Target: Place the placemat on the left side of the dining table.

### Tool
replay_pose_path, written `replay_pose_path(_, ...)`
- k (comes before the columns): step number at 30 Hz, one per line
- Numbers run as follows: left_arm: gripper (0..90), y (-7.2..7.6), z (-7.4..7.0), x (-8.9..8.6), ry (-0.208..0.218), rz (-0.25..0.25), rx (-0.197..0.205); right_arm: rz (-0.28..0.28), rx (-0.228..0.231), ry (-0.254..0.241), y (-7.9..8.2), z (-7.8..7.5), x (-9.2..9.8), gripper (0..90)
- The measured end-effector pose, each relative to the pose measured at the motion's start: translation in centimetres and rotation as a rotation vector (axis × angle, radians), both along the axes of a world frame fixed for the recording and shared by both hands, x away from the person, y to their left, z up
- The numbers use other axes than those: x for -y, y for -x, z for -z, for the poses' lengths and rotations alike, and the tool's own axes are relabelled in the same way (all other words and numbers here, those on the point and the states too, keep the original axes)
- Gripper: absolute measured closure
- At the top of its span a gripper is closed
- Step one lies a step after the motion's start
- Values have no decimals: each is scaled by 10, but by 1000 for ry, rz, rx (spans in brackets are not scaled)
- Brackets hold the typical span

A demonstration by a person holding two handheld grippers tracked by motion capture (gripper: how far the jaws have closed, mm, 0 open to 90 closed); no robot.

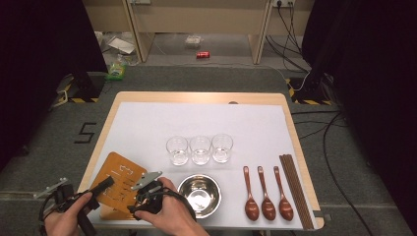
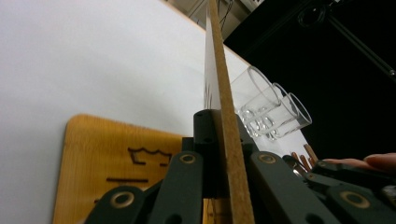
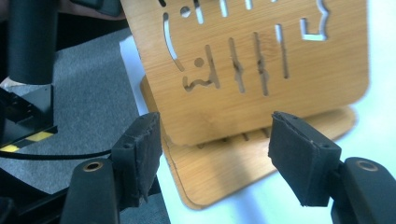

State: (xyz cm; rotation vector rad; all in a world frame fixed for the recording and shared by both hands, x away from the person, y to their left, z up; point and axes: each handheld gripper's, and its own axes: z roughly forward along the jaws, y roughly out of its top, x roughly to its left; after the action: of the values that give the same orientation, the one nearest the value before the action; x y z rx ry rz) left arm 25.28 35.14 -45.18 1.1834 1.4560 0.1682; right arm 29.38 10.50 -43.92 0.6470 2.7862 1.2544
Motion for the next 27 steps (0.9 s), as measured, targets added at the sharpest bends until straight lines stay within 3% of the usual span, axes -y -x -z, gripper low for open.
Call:
replay_pose_path(4, 861, -2, -13, 6, -68, -8, 44, 25, 42, -22, -1, -20, 16, 351)
replay_pose_path(9, 862, -13, -22, 10, -101, 3, 64, 56, 65, -17, -3, -28, 28, 351)
replay_pose_path(12, 862, -22, -28, 12, -143, -4, 77, 81, 73, -16, -6, -32, 38, 352)
replay_pose_path(15, 862, -31, -36, 13, -145, -5, 95, 114, 81, -12, -10, -35, 51, 352)
replay_pose_path(22, 862, -54, -49, 15, -197, -20, 128, 185, 110, -18, -16, -45, 79, 354)
replay_pose_path(27, 862, -69, -50, 19, -198, -18, 118, 231, 128, -7, -22, -50, 105, 356)
